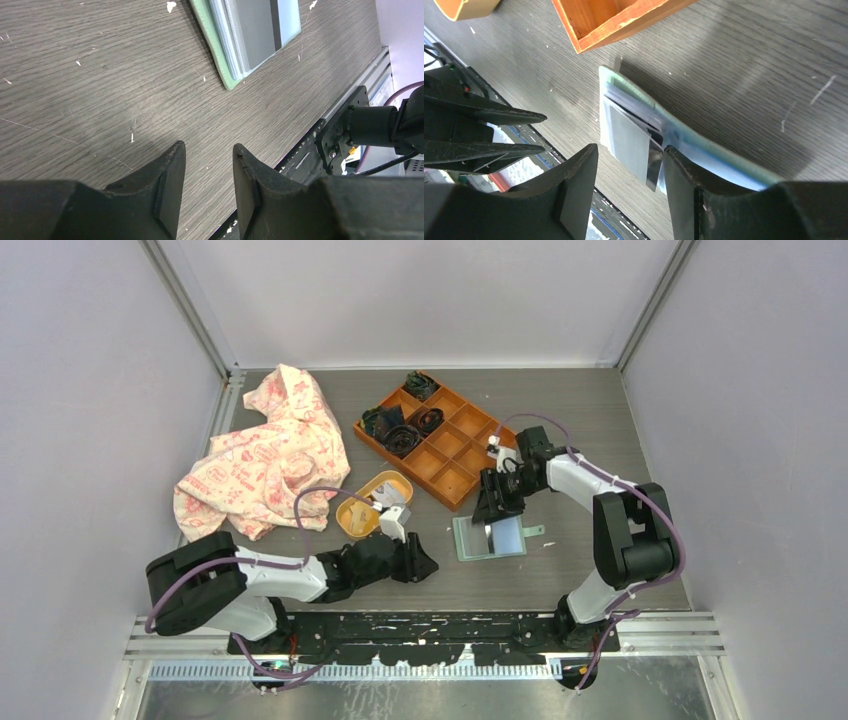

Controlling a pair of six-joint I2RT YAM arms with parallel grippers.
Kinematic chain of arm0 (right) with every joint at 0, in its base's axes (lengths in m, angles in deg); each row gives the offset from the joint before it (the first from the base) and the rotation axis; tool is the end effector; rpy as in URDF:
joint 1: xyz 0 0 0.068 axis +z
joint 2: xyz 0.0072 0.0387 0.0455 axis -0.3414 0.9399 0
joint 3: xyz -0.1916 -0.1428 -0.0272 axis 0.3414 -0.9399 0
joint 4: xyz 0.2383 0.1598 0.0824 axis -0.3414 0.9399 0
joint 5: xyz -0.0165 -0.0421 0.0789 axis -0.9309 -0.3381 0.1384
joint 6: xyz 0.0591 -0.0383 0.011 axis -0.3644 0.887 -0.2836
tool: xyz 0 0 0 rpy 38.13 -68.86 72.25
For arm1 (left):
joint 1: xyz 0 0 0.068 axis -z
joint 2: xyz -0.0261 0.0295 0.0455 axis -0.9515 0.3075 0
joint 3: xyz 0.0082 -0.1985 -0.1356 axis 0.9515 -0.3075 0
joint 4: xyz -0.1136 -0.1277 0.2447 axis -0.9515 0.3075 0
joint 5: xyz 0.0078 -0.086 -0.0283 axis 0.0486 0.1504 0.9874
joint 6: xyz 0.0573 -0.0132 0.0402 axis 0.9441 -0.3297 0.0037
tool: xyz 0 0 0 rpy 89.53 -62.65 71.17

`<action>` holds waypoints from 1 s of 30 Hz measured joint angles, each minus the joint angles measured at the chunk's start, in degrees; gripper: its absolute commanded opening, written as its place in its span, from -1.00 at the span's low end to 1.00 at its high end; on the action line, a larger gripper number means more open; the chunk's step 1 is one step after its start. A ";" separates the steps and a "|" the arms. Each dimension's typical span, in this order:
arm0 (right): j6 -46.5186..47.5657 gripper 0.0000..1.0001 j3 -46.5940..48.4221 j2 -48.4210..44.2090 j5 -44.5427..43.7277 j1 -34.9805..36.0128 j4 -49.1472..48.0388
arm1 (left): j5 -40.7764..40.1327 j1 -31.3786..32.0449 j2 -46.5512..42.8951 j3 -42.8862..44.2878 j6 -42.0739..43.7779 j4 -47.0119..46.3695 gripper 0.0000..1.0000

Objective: Put the credit cards into the card holder
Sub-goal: Insert the credit card into the card slot.

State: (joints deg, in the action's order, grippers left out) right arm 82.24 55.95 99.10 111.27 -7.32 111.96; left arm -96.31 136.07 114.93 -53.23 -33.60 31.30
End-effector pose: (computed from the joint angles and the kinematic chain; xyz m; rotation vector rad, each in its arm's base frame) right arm 0.3081 0.1060 0.0983 -0.3833 2.7500 0.9988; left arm 0.1364 -0.2616 0.0691 0.1489 2.2519 -1.0553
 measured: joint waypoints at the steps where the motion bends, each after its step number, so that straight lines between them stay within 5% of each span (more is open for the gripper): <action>1: 0.52 0.13 0.48 0.11 -0.61 0.00 0.74 | 0.11 0.00 0.09 0.00 -0.02 -0.09 -0.20; 7: 3.21 0.08 2.10 0.09 -2.71 -0.83 3.21 | 0.59 0.00 1.44 0.00 0.00 -0.76 -0.20; 12: 5.40 -0.58 2.23 0.09 -3.93 -2.08 5.01 | 0.70 -0.02 1.99 0.00 0.26 -1.01 -0.20; 17: 6.95 -0.87 2.99 1.68 -5.60 -2.23 6.67 | 1.25 -1.14 4.83 2.16 1.73 -0.04 -0.25; 30: 7.69 -0.92 6.64 10.54 -11.17 1.97 9.60 | 4.22 -5.73 16.06 14.05 4.98 3.32 -0.29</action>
State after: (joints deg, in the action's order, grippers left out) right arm 89.93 62.60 109.63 100.10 -5.35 121.56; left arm -92.09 130.35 131.00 -39.17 -28.62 34.63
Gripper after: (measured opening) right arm 0.054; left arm 0.358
